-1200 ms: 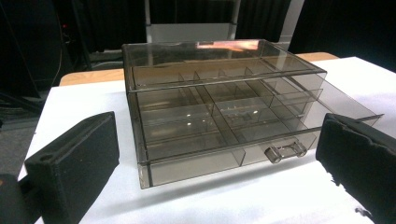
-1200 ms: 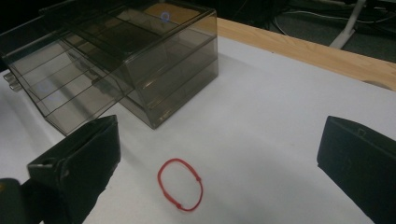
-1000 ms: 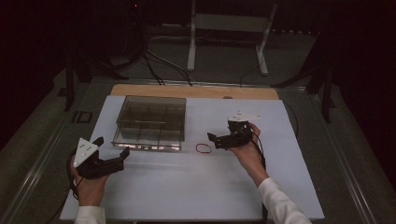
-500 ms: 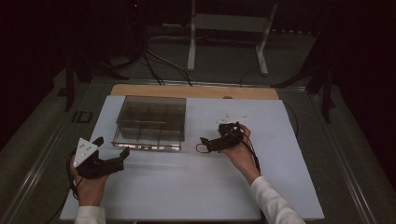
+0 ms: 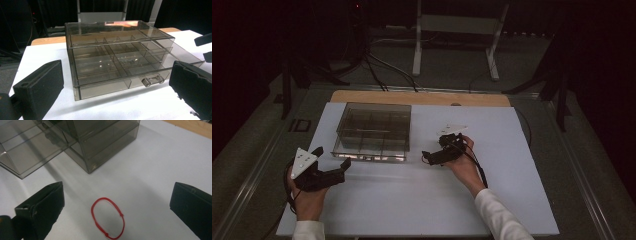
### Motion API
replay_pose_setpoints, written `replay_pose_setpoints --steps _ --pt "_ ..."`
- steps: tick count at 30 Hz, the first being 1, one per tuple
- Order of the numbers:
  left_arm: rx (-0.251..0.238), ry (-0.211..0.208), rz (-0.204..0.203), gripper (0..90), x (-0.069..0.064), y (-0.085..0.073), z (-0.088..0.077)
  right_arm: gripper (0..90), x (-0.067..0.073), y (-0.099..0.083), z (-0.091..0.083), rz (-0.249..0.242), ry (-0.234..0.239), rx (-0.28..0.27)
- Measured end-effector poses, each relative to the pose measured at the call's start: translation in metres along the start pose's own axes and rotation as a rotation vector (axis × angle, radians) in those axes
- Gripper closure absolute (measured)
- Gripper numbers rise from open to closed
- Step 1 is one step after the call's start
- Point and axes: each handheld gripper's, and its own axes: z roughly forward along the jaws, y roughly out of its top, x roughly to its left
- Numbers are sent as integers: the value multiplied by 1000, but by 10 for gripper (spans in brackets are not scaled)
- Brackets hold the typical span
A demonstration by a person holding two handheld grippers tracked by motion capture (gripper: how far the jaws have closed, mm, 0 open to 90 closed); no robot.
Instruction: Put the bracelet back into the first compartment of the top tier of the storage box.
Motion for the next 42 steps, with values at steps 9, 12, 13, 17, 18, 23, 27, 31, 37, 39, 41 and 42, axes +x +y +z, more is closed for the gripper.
replay_pose_setpoints --steps 9,12,13,17,18,23,27,31,37,39,41,42 --pt "-1 0 -2 10 0 0 0 0 -1 -3 6 4 -2 26" --pt "-2 0 -3 10 1 0 0 0 0 -4 9 -1 -2 38" --pt "-1 -1 -3 10 1 0 0 0 1 -5 11 -5 0 43" --pt "-3 0 -3 10 1 0 -1 0 3 -6 15 -10 4 55" --pt "-2 0 -2 10 1 0 -1 0 3 -6 15 -14 3 60" --pt "-2 -2 -3 10 1 0 0 0 5 -8 19 -26 1 77" --pt "-1 -2 -3 10 0 0 0 0 5 -9 21 -27 1 89" --pt "0 -4 -3 10 1 -1 0 0 5 -10 25 -27 -3 106" --pt "0 -3 -3 10 1 -1 0 0 6 -12 30 -39 -8 131" --pt "1 -3 -3 10 1 -1 0 0 7 -12 32 -38 -9 137" --pt "0 -3 -2 10 1 -1 0 0 7 -13 33 -41 -8 143" --pt "0 -3 -2 10 1 -1 0 0 7 -13 34 -41 -8 146"
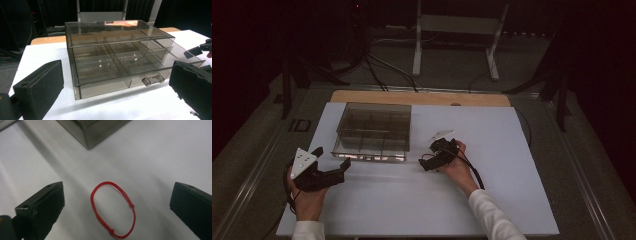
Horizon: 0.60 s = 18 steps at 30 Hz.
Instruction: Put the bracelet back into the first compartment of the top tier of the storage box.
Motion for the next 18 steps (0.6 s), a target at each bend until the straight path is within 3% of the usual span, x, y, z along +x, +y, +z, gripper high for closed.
replay_pose_setpoints --steps 8,18 --pt "0 0 0 10 1 0 -1 65 2 -2 5 -13 0 35" --pt "0 1 -2 10 0 0 0 285 5 -3 9 -32 5 75"
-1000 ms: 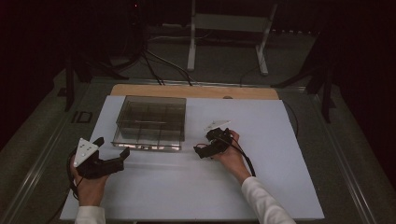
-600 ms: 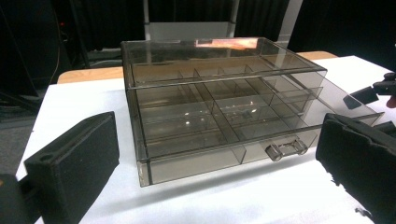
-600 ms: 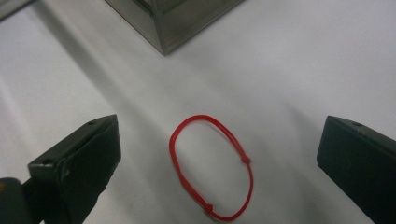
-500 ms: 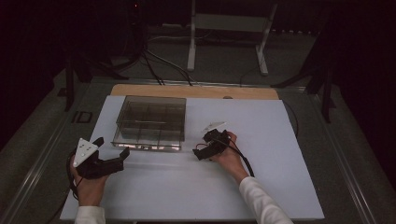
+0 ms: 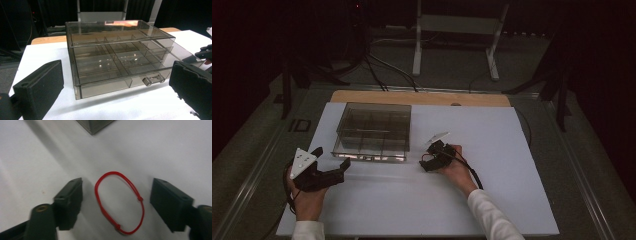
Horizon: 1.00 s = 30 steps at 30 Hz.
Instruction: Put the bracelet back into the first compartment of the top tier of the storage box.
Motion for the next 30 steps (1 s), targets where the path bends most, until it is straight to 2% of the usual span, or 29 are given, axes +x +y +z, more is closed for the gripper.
replay_pose_setpoints --steps 1,4,6,8,9,10,11,21,30 --pt "1 0 1 10 0 0 0 319 0 0 0 -3 4 2" --pt "2 0 0 10 0 0 0 497 -1 1 -4 -9 15 12" --pt "3 0 2 10 0 0 0 569 -3 1 -6 -2 17 21" --pt "3 -1 2 10 -1 0 1 684 -4 0 -8 -1 17 33" --pt "4 -2 3 10 -1 0 1 781 -4 -1 -10 1 18 41" --pt "4 -2 3 10 -1 0 1 837 -5 -1 -11 5 22 47" --pt "4 -3 4 10 -1 0 1 858 -6 -1 -11 10 23 51" --pt "7 0 -1 10 0 -1 1 868 -6 -1 -16 19 38 63" --pt "5 1 1 10 0 -1 0 867 -5 1 -29 39 73 42"
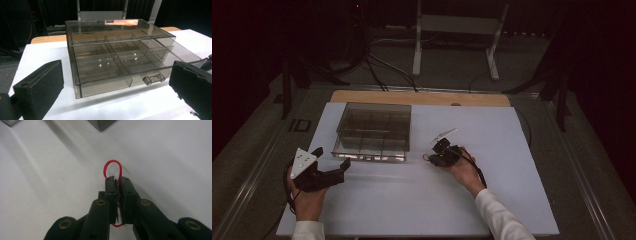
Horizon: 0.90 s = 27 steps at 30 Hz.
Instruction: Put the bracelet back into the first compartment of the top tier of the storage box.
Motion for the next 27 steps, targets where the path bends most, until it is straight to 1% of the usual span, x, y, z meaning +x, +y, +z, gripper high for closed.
replay_pose_setpoints --steps 11,20,27 --pt "2 0 1 10 -1 0 1 867 1 1 -13 18 37 -28" --pt "5 -3 1 10 -1 0 1 867 2 2 -24 22 51 -45" --pt "8 -3 3 10 -1 -1 1 867 3 3 -29 27 64 -59"
